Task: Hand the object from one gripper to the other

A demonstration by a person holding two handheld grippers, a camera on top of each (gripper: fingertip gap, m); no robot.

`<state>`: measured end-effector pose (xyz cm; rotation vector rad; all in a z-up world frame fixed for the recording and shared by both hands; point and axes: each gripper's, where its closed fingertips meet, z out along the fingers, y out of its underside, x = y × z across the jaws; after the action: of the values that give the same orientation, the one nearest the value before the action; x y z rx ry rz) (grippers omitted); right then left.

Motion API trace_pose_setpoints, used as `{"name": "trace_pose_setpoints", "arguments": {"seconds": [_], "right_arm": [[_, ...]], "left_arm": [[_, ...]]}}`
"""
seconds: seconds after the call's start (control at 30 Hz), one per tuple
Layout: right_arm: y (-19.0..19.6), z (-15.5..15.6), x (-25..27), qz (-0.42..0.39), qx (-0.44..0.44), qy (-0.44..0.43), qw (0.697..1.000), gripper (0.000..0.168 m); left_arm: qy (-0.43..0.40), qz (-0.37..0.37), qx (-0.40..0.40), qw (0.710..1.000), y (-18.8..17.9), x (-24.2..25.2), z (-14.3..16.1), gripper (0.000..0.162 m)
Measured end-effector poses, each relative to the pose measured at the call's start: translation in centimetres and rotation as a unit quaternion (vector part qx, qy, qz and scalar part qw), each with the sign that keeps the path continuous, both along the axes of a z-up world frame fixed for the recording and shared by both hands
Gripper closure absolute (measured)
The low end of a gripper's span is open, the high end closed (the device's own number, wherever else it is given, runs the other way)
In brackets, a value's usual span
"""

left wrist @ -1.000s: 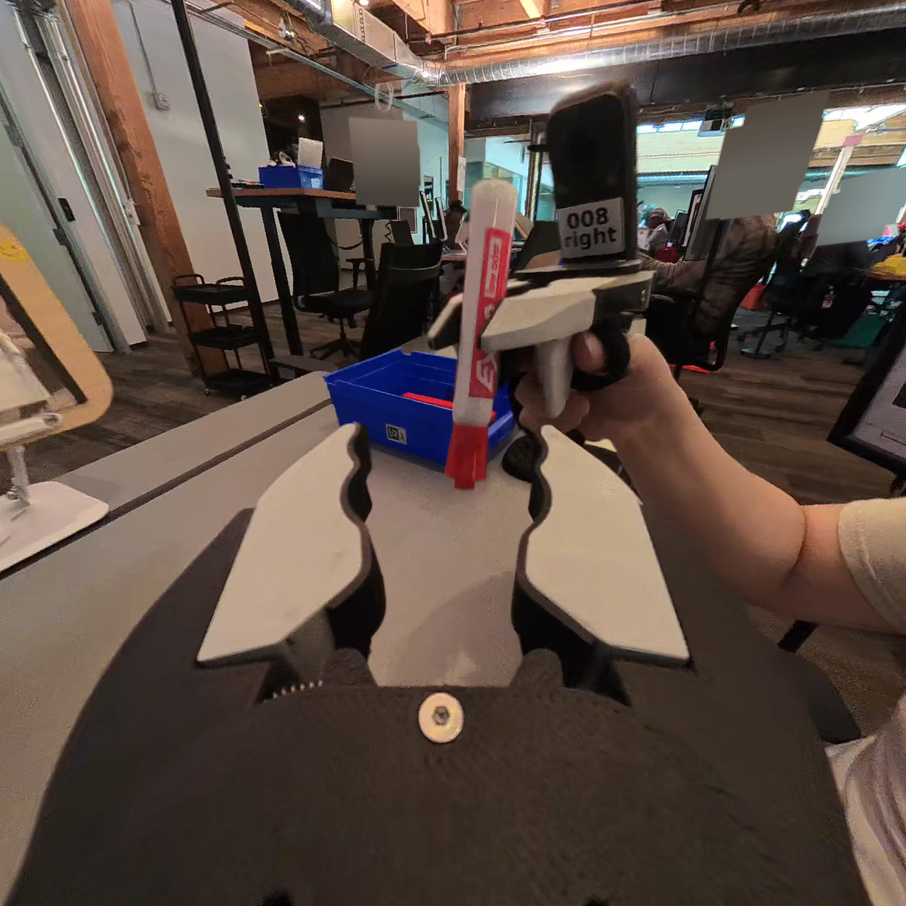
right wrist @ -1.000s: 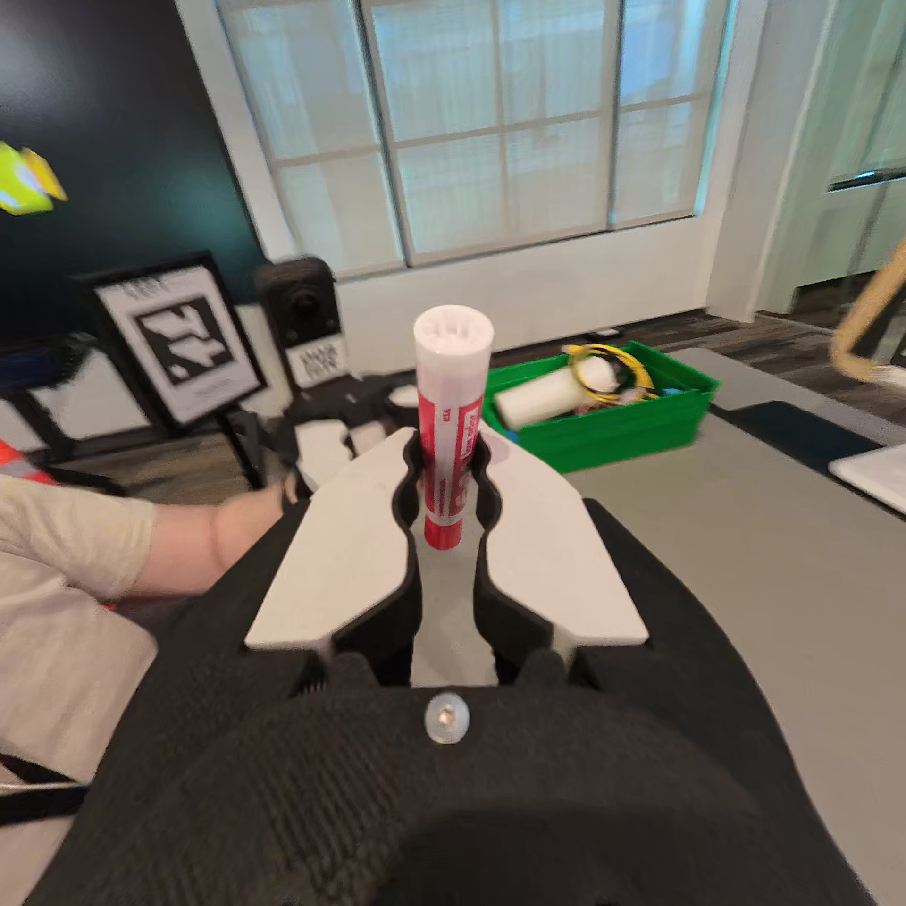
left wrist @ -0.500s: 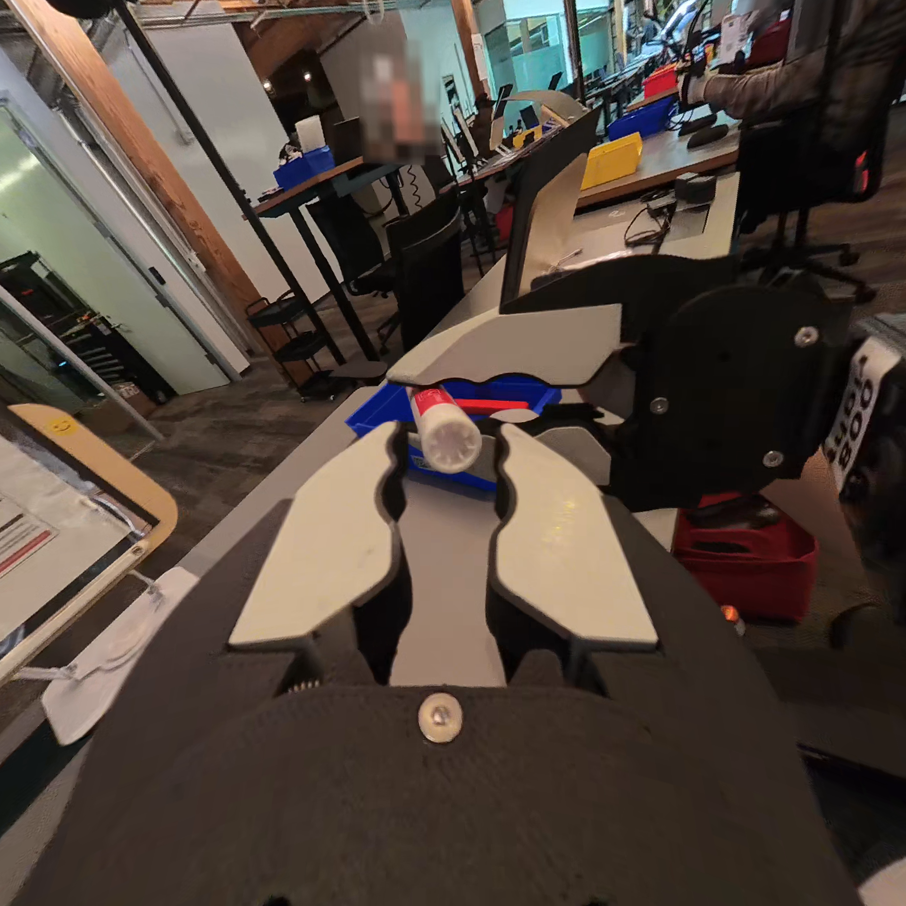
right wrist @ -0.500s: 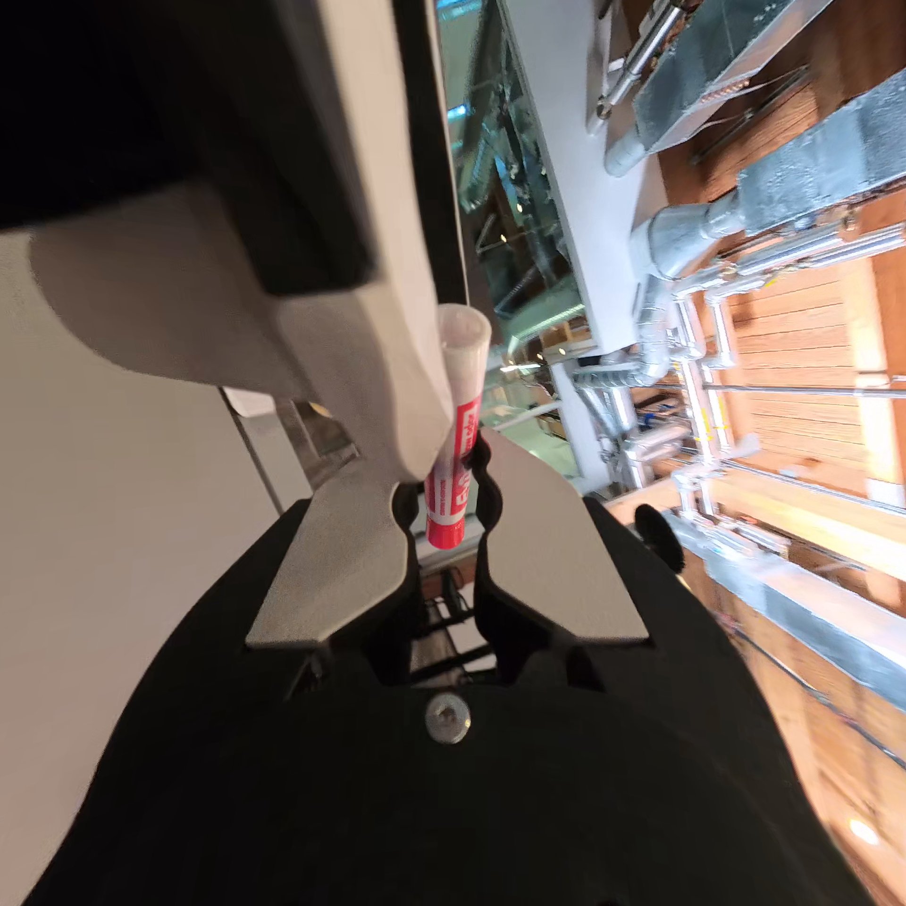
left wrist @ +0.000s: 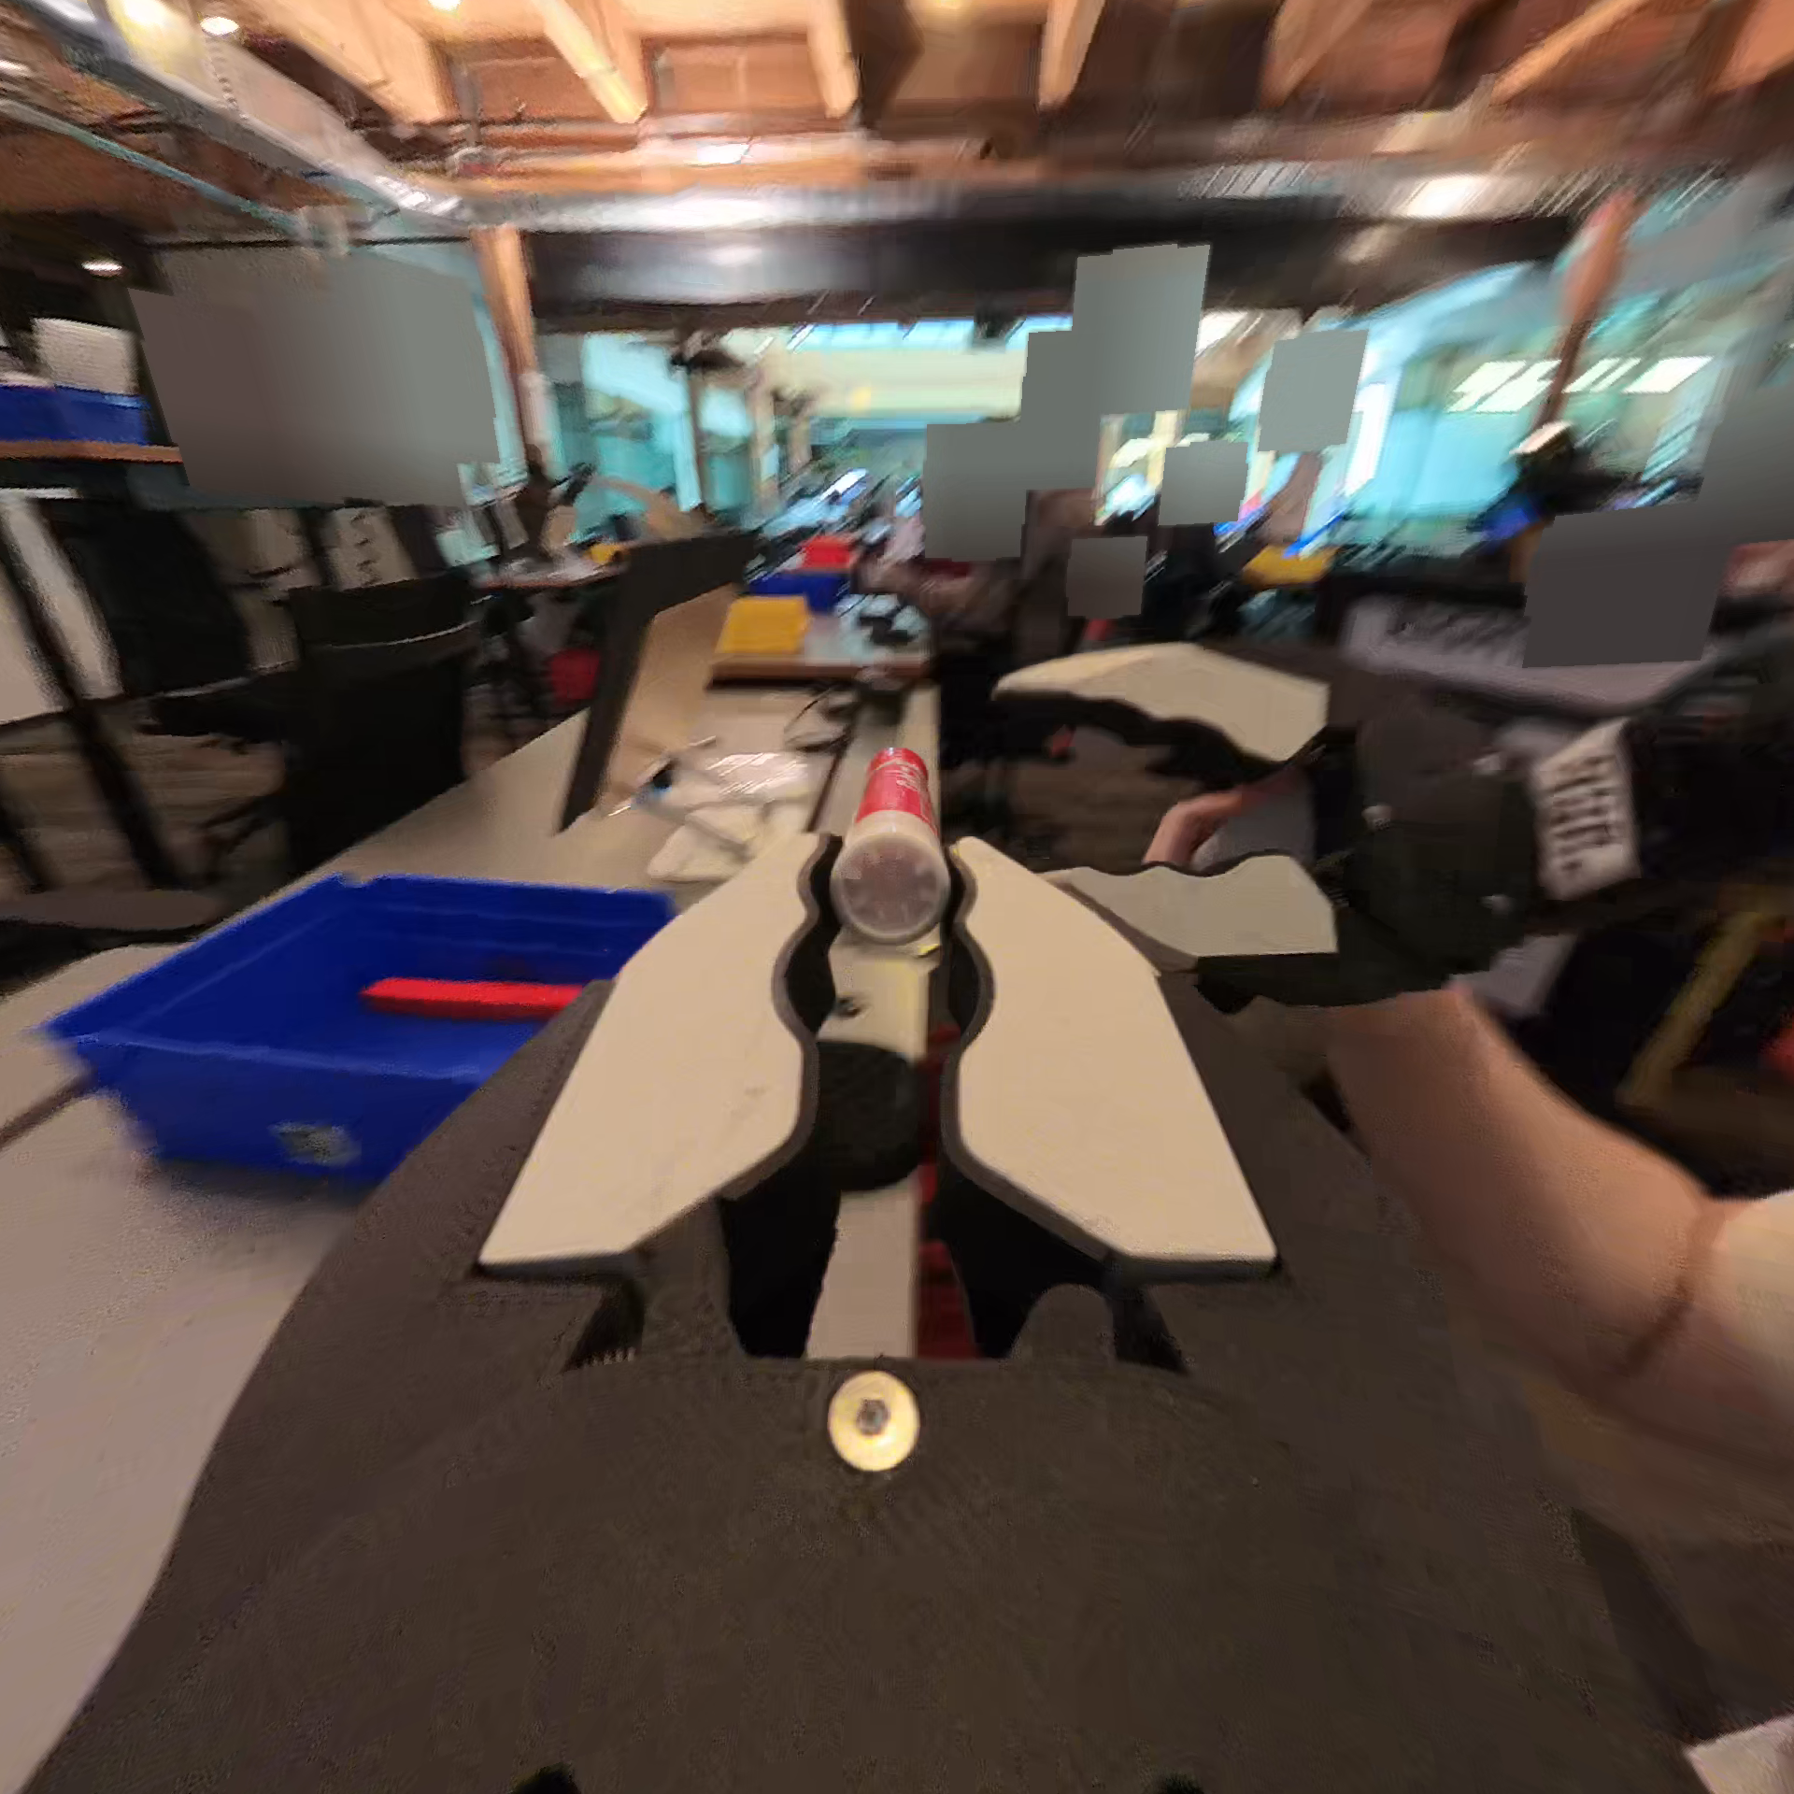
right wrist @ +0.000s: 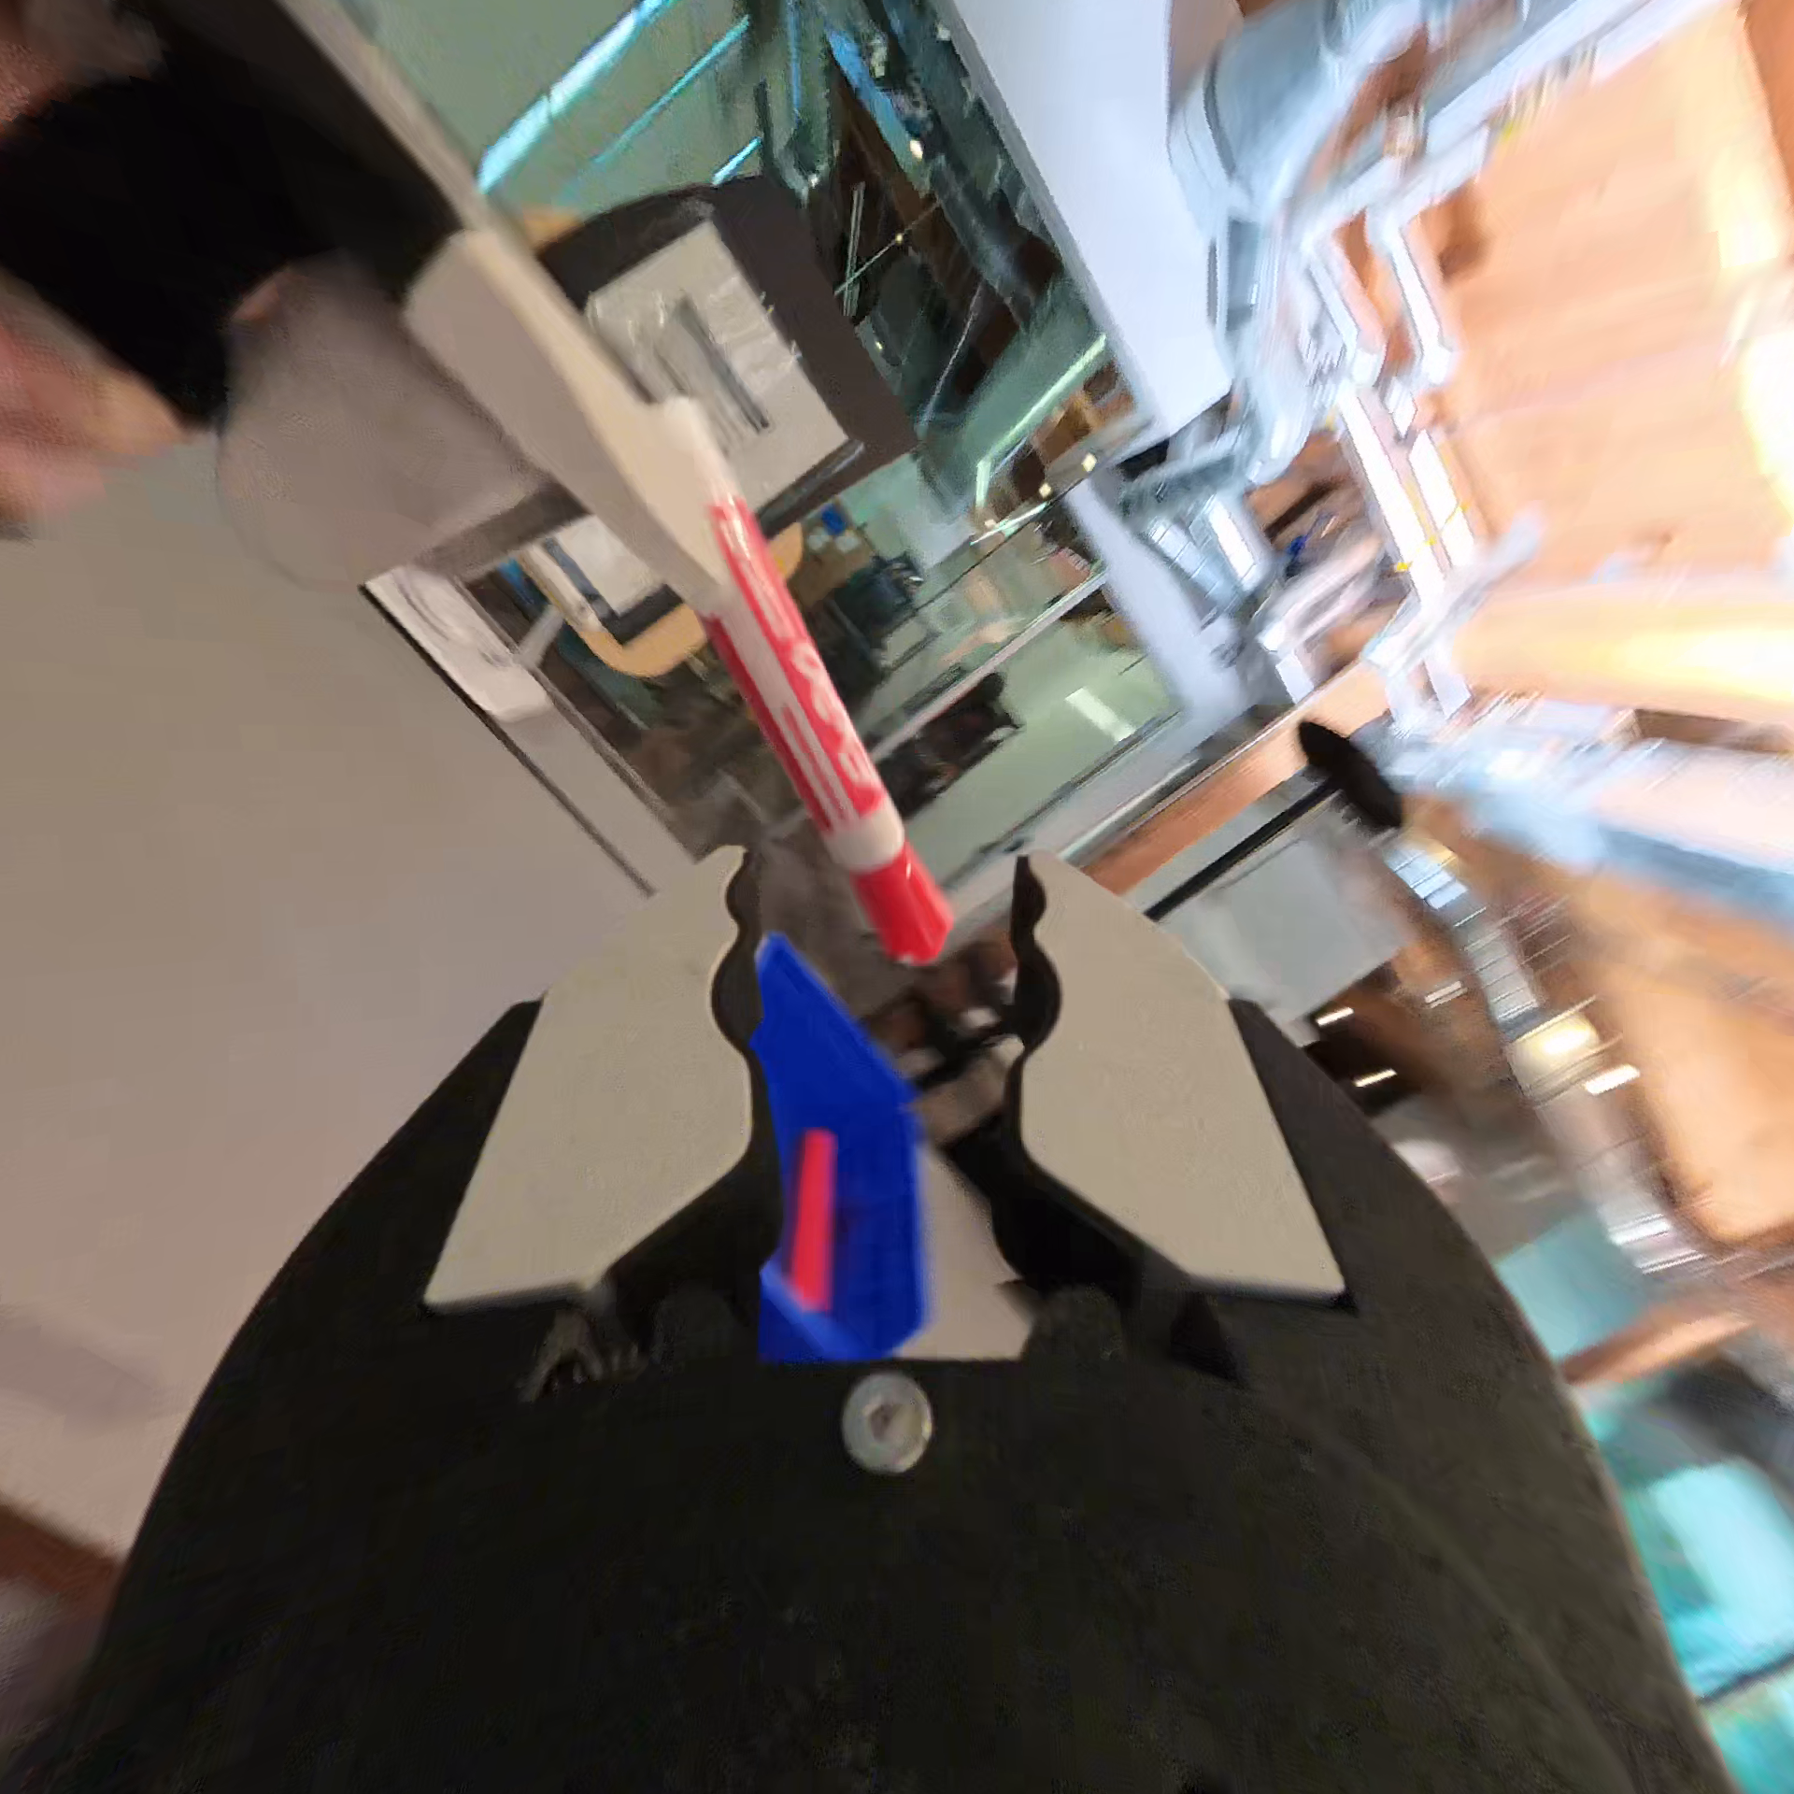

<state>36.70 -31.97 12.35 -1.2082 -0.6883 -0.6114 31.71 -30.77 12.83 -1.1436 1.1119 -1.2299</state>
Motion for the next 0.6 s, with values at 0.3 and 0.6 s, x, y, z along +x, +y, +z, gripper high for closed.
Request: {"name": "trace_pose_setpoints", "arguments": {"seconds": [0.3, 0.6], "right_arm": [[-6.0, 2.5, 0.4, 0.376, -0.005, 0.617, 0.691, 0.122], [-4.7, 3.9, -0.8, 0.446, 0.018, 0.681, 0.581, 0.150]], "left_arm": [[-0.216, -0.169, -0.116, 0.955, -2.8, -3.3, 3.1, 0.143], [-0.178, -0.181, -0.072, 0.965, -5.6, -1.1, 0.6, 0.143]]}}
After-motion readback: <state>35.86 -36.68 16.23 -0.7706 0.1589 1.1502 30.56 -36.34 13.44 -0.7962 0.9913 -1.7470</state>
